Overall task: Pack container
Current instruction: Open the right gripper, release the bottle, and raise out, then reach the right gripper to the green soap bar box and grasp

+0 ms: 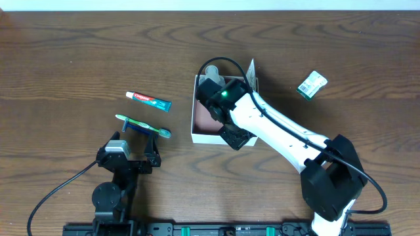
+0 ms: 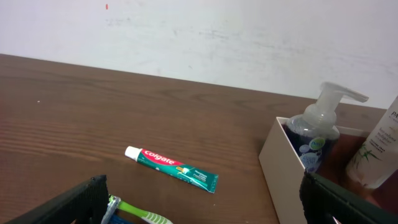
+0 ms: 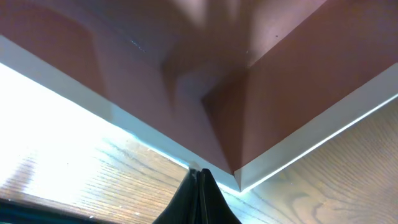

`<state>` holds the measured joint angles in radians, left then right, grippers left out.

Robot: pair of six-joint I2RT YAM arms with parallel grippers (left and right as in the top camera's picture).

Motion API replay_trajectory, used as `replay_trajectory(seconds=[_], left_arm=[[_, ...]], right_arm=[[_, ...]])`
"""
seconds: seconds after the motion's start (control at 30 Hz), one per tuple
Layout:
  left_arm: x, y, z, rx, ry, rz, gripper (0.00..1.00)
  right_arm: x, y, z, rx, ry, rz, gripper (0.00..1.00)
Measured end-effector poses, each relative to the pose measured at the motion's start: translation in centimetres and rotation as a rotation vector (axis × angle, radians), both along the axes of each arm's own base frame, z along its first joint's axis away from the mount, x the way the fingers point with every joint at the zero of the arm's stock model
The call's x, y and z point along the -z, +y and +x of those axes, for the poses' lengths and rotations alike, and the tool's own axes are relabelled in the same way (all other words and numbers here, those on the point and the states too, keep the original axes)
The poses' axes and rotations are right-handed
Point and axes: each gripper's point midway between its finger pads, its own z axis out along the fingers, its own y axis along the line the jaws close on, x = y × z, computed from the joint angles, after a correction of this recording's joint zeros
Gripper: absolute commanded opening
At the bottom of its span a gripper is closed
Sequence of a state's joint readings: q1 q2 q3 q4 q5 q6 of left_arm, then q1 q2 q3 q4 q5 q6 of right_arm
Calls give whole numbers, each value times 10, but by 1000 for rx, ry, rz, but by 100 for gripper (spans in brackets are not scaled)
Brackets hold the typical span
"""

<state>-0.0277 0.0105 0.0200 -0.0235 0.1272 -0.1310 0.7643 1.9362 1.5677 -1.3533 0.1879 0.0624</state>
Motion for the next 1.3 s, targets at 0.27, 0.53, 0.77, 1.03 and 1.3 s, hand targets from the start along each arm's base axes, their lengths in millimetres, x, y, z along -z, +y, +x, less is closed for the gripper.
replay_trajectory(seconds=[0.27,0.53,0.77,1.03,1.3], left_arm=[[0,0,0,0,0,0,98],[0,0,0,0,0,0,98],[0,0,0,0,0,0,98],[0,0,0,0,0,0,98],[0,0,0,0,0,0,98]], right_arm=[[-23,13,11,-15,-83,93,3],[-149,4,35,170,-435,392,19],[-210,-93,60,530,-640,480,36],[-179,-165,114,845,-638,465,67],[-90,-187,170,1060,-516,416,84]])
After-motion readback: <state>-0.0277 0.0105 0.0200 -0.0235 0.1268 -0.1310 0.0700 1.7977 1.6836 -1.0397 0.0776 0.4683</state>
